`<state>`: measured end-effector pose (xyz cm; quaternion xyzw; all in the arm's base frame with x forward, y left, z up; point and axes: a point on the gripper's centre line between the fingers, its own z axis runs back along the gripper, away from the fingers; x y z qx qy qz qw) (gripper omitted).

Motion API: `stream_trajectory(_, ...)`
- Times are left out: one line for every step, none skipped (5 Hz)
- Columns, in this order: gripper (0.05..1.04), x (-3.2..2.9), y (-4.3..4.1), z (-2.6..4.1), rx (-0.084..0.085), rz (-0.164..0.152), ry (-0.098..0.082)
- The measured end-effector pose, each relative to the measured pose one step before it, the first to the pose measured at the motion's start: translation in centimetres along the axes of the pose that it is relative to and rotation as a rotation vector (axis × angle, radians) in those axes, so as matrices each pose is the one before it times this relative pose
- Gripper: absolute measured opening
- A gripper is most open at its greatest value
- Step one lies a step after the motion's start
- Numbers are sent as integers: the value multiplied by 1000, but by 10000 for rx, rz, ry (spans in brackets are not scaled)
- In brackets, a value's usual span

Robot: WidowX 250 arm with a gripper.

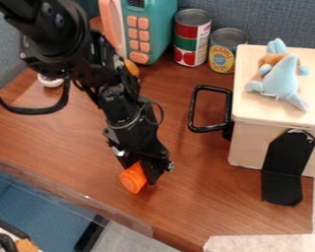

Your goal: Moved the orange object to the bottom of the table

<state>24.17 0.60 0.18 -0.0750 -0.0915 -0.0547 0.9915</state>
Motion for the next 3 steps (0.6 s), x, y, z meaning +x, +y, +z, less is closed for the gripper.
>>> stream_trajectory(878, -120, 120, -566, 9, 283, 74)
stream_trajectory(1014, -219, -720, 273, 186, -297, 343)
stream_trajectory(1011, 1004, -813, 3193, 687, -248, -520)
